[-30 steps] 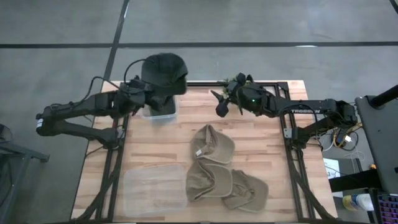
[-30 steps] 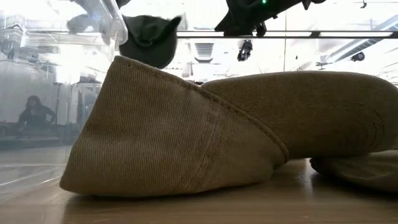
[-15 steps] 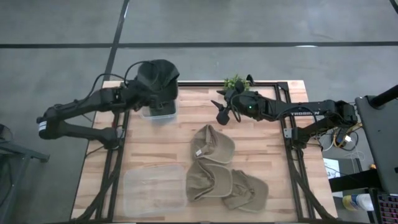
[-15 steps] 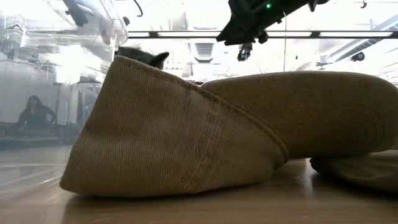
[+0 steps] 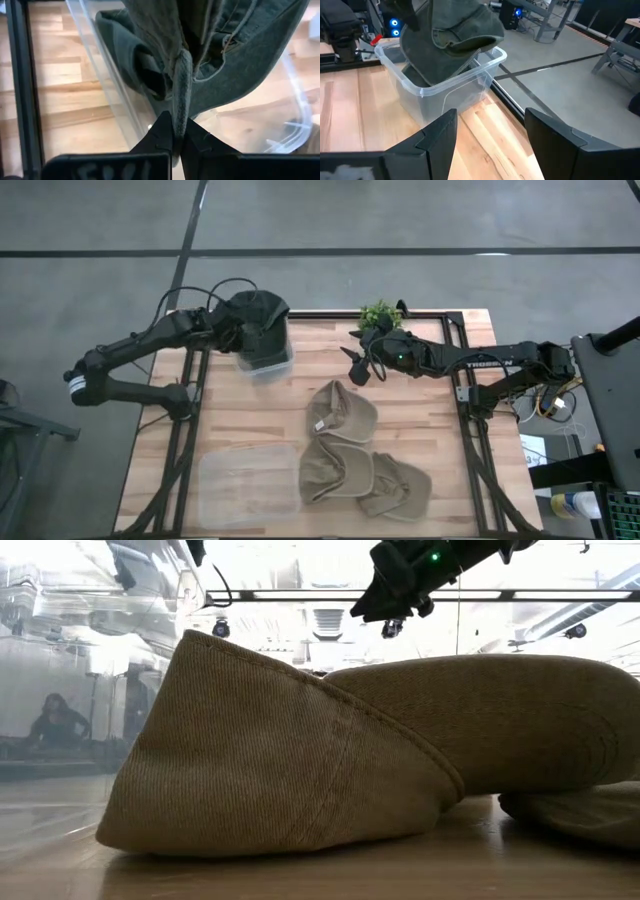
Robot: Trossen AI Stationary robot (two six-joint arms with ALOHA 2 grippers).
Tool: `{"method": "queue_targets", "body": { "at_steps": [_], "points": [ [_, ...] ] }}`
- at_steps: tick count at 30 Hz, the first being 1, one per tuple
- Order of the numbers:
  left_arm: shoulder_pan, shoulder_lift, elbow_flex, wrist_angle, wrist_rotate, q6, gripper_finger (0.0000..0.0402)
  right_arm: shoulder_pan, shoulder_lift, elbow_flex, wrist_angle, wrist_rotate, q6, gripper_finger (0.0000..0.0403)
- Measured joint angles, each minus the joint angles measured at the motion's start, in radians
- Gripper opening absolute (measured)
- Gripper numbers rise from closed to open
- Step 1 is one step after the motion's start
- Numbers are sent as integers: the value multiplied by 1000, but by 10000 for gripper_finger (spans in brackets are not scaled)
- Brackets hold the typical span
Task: Pick & Place hat
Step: Put the black cap into the top transparent bin
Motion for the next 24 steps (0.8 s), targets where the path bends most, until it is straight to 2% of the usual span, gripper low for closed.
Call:
{"method": "queue_targets", "body": {
  "at_steps": [10, 20, 24],
  "points": [
    [0, 6, 0, -22, 21, -53, 27, -1, 0, -1, 1, 0, 1, 226],
    [0, 5, 12, -13, 19, 1, 104, -1, 0, -1, 1, 0, 2, 229],
    [-3, 4, 59, -10, 19, 9, 118, -1, 0, -3, -1, 0, 2, 231]
  ]
}}
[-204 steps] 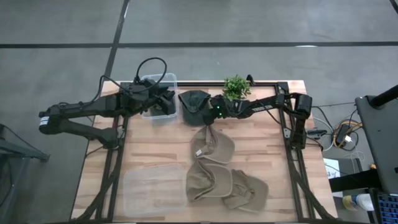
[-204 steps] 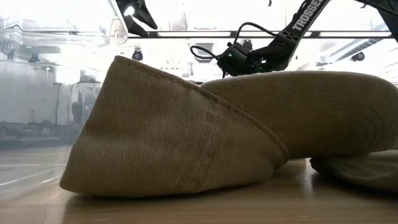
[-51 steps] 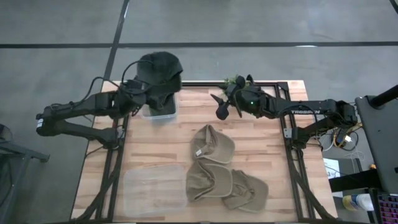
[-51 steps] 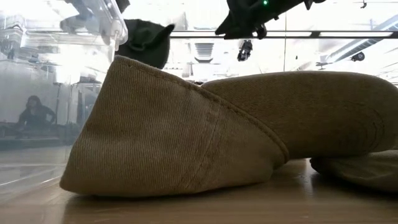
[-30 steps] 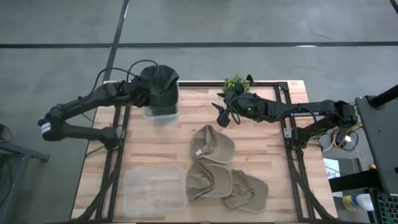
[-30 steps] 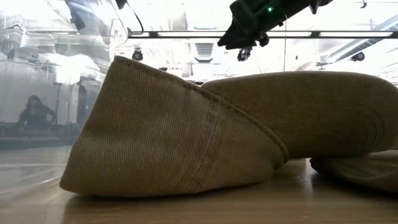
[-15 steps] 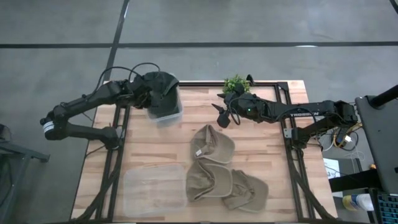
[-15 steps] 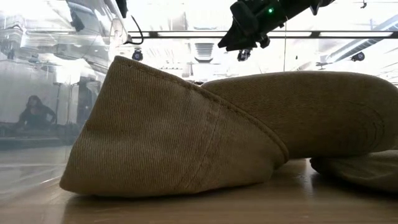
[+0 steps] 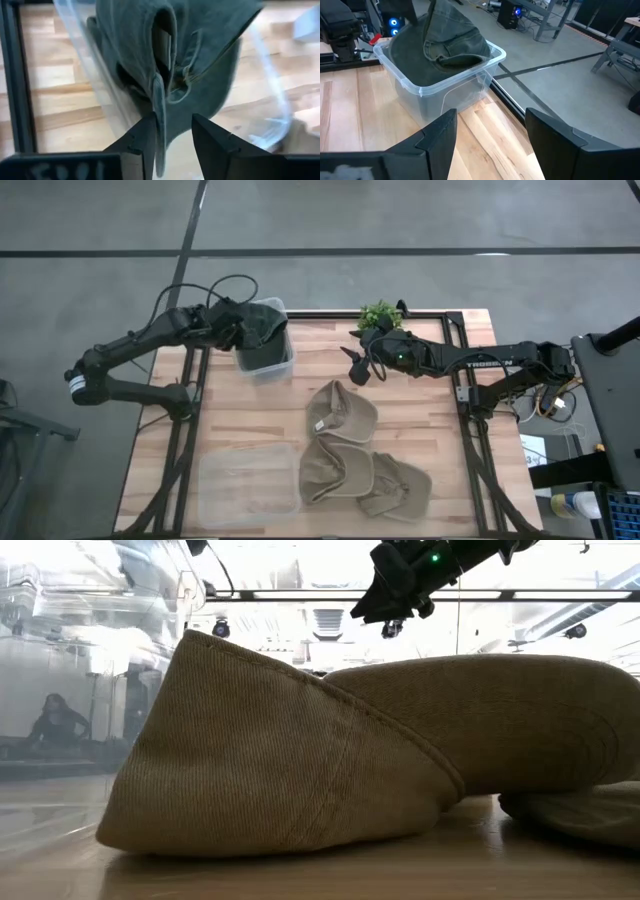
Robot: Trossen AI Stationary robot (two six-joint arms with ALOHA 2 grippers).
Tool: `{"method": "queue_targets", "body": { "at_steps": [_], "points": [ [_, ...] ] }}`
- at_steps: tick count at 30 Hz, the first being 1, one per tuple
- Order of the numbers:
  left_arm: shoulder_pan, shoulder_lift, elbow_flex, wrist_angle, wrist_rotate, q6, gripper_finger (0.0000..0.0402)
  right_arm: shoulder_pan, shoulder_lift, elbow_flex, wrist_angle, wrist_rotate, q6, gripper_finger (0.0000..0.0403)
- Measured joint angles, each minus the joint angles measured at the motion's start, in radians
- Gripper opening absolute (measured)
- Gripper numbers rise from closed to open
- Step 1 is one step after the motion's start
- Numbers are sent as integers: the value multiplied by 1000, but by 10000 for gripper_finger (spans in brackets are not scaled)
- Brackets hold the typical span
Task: Pick & Place hat
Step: Put the black cap into the top transparent bin, then put the brown cap into the bottom transparent bin
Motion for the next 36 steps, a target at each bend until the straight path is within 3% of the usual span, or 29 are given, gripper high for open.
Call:
{"method": "queue_targets", "body": {
  "at_steps": [9, 24, 36],
  "points": [
    [-37, -3, 155, 0, 6, 74, 119, 0, 0, 0, -17, 0, 0, 231],
    [-55, -2, 169, -10, 13, 116, 119, 0, 0, -8, -104, -5, 30, 231],
    [-174, 0, 134, 244, -125, 247, 119, 6, 0, -8, -280, -270, 20, 231]
  ]
}}
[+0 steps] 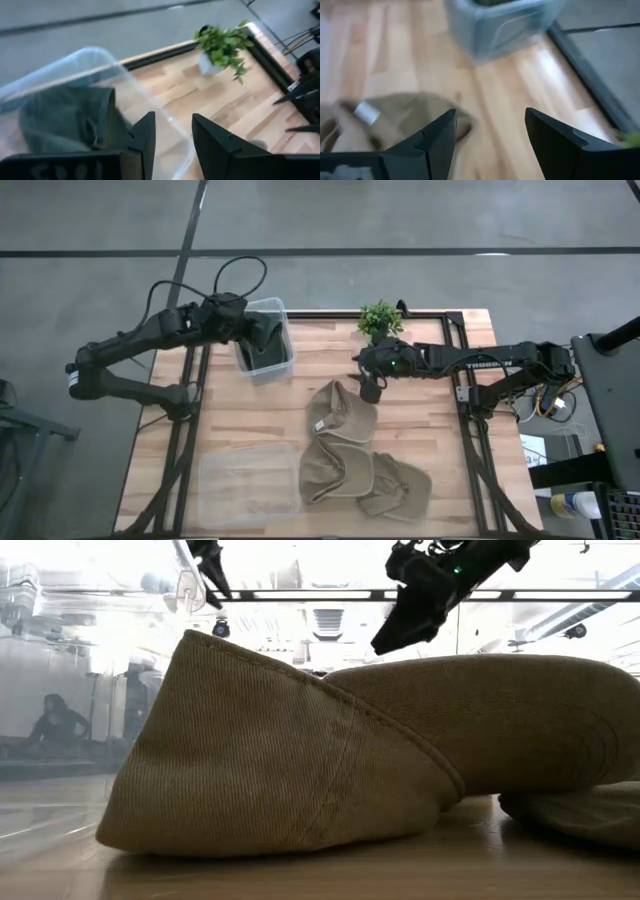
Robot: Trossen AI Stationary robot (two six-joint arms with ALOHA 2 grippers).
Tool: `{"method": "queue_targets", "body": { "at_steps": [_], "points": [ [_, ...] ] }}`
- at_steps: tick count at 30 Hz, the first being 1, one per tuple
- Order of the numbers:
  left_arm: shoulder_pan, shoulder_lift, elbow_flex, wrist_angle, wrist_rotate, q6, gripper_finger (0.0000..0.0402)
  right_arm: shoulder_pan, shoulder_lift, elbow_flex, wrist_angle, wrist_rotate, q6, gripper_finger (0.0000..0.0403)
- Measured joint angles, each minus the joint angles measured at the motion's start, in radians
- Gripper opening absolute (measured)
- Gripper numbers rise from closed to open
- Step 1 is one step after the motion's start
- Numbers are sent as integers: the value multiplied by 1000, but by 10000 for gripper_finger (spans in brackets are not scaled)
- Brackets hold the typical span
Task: Pick & Place hat
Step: Put the brown cap into the bottom transparent bin
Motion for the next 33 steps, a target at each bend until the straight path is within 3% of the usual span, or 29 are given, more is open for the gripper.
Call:
{"method": "queue_targets", "body": {
  "at_steps": [6, 15, 21, 33],
  "points": [
    [-50, 2, -30, 131, -19, 58, 119, 0, 0, 4, -140, -22, 117, 231],
    [-82, 5, -33, 182, -19, 104, 119, 0, 29, -11, -313, -36, 242, 231],
    [-102, 6, -33, 230, -18, 133, 119, 0, 103, -23, -319, -106, 243, 231],
    [-108, 6, -33, 244, -19, 131, 119, 0, 284, -26, -293, -104, 225, 231]
  ]
}}
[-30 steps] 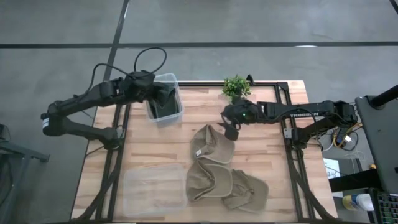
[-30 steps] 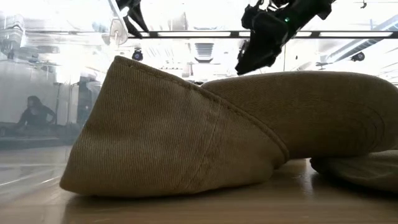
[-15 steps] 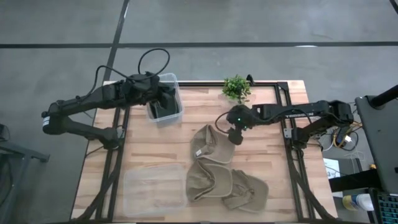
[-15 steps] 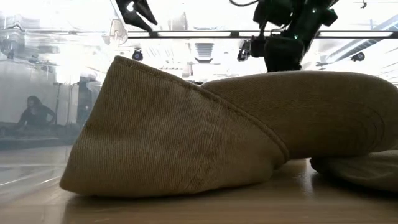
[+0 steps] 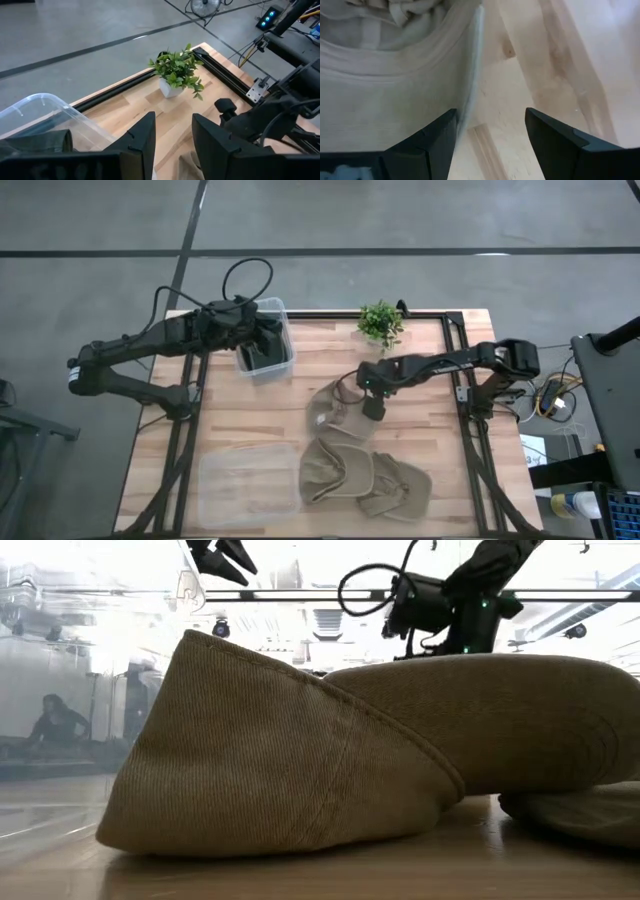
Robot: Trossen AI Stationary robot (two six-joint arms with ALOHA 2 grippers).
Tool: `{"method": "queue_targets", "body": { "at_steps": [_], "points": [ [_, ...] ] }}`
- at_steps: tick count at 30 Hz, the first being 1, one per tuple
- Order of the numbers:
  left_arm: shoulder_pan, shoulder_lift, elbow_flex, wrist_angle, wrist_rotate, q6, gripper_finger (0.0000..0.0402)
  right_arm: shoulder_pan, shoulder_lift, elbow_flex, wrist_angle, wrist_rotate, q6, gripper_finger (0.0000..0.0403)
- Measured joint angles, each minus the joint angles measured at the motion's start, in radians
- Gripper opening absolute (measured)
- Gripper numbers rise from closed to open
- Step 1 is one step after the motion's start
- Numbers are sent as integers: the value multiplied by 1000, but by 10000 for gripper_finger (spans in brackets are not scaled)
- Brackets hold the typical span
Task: Pick & Place hat
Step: Put the brown cap into the bottom transparent bin
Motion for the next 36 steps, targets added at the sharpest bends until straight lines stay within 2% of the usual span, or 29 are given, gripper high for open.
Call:
{"method": "queue_targets", "body": {
  "at_steps": [5, 11, 14, 20, 32, 36],
  "points": [
    [0, 0, 0, 0, 0, -1, 119, 0, 25, 2, -5, 0, -3, 225],
    [0, 0, 0, 0, 0, -6, 119, -1, -25, 9, -17, -8, -14, 220],
    [0, 0, 0, 0, 0, -7, 119, -2, -60, 17, -12, -65, -18, 221],
    [0, 0, 0, 0, 0, -8, 119, -8, -96, 17, -5, -107, -36, 221],
    [0, 1, -18, -7, 0, -8, 119, -93, -42, 17, -5, -198, -37, 221],
    [0, 1, -32, -5, 0, -8, 119, -106, -36, 17, 0, -257, -41, 221]
  ]
}}
